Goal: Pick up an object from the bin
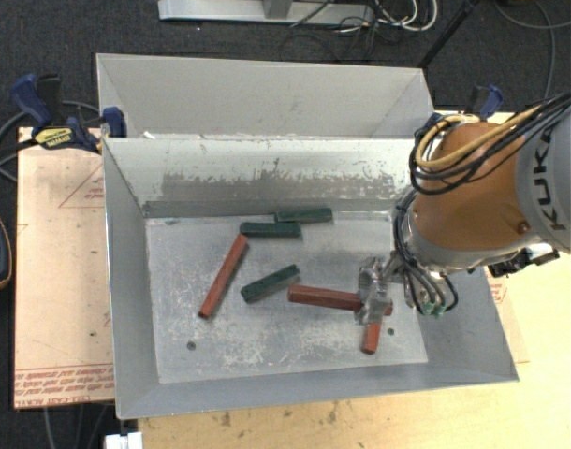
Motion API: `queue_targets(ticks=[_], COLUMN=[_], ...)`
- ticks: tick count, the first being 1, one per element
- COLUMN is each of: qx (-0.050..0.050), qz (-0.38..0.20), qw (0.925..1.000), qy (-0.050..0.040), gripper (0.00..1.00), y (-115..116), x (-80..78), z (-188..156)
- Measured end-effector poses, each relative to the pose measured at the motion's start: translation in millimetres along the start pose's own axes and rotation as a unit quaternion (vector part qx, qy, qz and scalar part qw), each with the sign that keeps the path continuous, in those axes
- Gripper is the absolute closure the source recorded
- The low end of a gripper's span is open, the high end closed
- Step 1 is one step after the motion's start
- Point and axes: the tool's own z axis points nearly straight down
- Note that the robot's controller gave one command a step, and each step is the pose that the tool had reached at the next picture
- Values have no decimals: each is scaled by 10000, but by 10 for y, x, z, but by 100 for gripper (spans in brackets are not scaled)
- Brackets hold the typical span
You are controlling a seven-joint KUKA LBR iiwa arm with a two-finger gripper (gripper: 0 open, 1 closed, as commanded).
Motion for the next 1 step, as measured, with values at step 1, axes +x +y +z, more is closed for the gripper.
queue_targets(ticks=[1], qx=[-5], qz=[-1271], qw=[9919], qy=[19], gripper=[100], y=[296], x=[108], z=[-477])
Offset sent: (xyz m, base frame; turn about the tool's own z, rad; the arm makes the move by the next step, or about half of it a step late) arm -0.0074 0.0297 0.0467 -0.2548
